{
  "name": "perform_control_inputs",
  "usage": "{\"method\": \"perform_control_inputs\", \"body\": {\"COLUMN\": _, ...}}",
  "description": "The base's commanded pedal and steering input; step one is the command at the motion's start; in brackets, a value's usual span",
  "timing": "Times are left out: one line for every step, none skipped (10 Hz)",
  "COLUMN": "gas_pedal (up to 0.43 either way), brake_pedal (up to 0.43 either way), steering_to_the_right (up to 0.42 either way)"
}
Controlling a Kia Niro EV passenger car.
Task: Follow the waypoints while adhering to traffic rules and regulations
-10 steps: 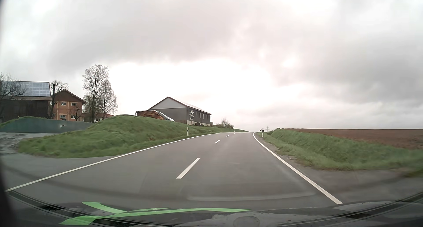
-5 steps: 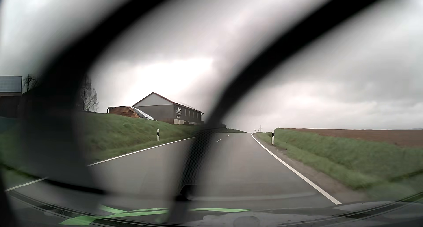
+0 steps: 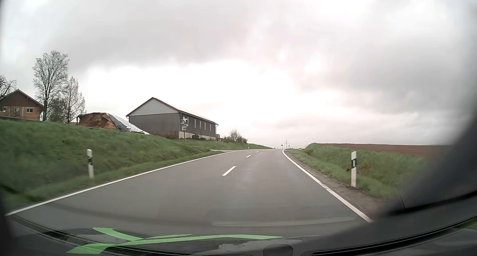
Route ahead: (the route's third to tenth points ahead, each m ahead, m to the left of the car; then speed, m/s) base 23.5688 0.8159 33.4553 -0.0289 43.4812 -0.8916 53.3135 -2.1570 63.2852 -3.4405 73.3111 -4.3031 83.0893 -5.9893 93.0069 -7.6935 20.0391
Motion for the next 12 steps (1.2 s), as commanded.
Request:
{"method": "perform_control_inputs", "body": {"gas_pedal": 0.138, "brake_pedal": 0.0, "steering_to_the_right": 0.01}}
{"method": "perform_control_inputs", "body": {"gas_pedal": 0.157, "brake_pedal": 0.0, "steering_to_the_right": 0.01}}
{"method": "perform_control_inputs", "body": {"gas_pedal": 0.189, "brake_pedal": 0.0, "steering_to_the_right": 0.01}}
{"method": "perform_control_inputs", "body": {"gas_pedal": 0.197, "brake_pedal": 0.0, "steering_to_the_right": 0.012}}
{"method": "perform_control_inputs", "body": {"gas_pedal": 0.197, "brake_pedal": 0.0, "steering_to_the_right": 0.013}}
{"method": "perform_control_inputs", "body": {"gas_pedal": 0.197, "brake_pedal": 0.0, "steering_to_the_right": 0.013}}
{"method": "perform_control_inputs", "body": {"gas_pedal": 0.189, "brake_pedal": 0.0, "steering_to_the_right": 0.013}}
{"method": "perform_control_inputs", "body": {"gas_pedal": 0.169, "brake_pedal": 0.0, "steering_to_the_right": 0.013}}
{"method": "perform_control_inputs", "body": {"gas_pedal": 0.138, "brake_pedal": 0.0, "steering_to_the_right": 0.013}}
{"method": "perform_control_inputs", "body": {"gas_pedal": 0.13, "brake_pedal": 0.0, "steering_to_the_right": 0.013}}
{"method": "perform_control_inputs", "body": {"gas_pedal": 0.098, "brake_pedal": 0.0, "steering_to_the_right": 0.013}}
{"method": "perform_control_inputs", "body": {"gas_pedal": 0.067, "brake_pedal": 0.0, "steering_to_the_right": 0.013}}
